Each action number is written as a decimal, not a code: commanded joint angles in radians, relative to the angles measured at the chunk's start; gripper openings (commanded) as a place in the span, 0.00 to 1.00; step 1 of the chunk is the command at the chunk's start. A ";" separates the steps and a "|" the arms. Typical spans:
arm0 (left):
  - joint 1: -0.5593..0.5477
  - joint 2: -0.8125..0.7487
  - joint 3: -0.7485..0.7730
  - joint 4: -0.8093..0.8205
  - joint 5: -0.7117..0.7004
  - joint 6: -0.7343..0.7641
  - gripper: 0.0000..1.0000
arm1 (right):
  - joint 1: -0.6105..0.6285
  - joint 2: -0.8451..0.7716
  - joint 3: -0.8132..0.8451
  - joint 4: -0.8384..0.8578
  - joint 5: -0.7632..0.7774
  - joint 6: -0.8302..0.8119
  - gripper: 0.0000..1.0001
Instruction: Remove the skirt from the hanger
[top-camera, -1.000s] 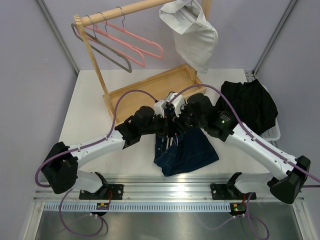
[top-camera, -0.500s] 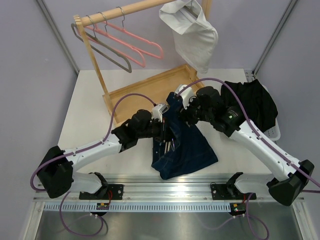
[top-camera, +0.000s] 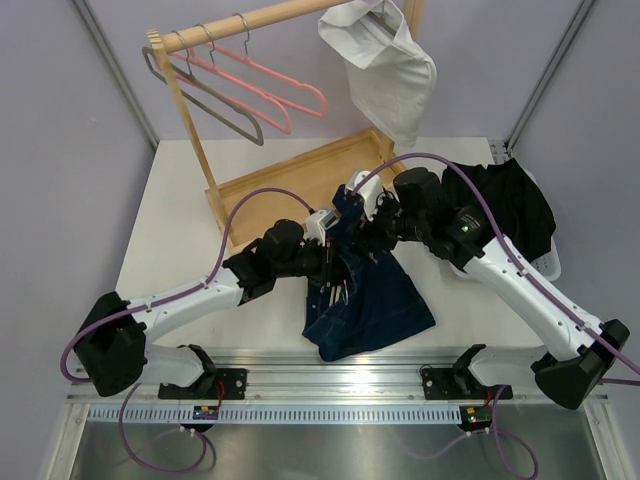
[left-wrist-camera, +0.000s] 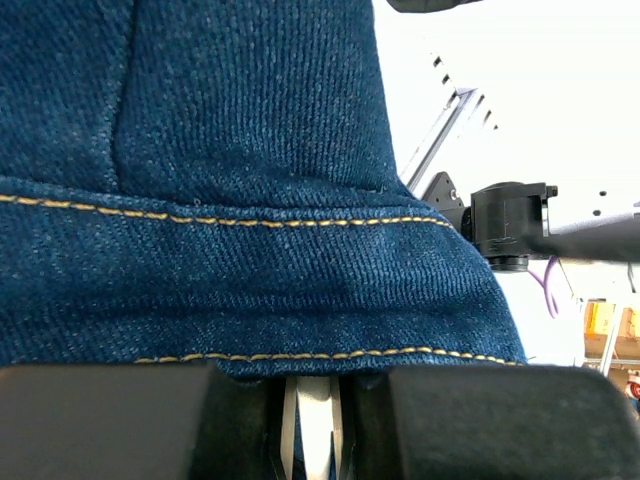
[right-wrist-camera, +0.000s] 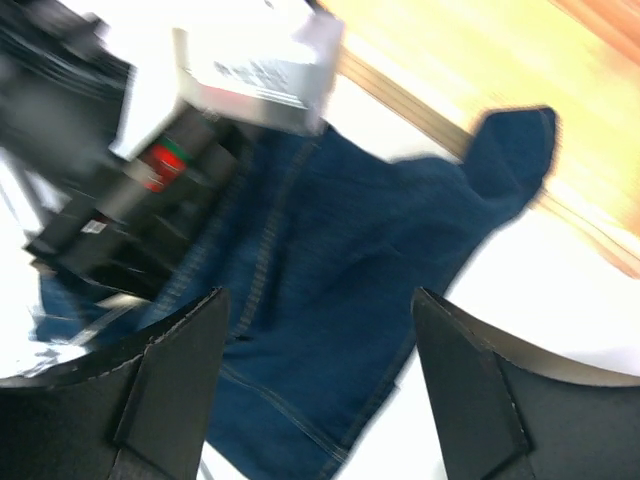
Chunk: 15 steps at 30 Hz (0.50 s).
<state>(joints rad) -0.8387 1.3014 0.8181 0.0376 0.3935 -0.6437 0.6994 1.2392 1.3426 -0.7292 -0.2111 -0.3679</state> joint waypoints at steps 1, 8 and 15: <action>-0.007 -0.025 0.038 0.025 0.044 0.010 0.00 | 0.003 0.032 0.079 -0.035 -0.151 0.061 0.81; -0.003 -0.001 0.061 0.018 0.028 0.013 0.00 | 0.006 0.045 0.063 -0.041 -0.205 0.098 0.81; 0.003 0.027 0.111 -0.015 -0.022 -0.007 0.00 | 0.057 0.011 -0.010 0.002 -0.053 0.103 0.87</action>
<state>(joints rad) -0.8387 1.3193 0.8581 -0.0029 0.3828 -0.6453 0.7322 1.2766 1.3472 -0.7525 -0.3382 -0.2813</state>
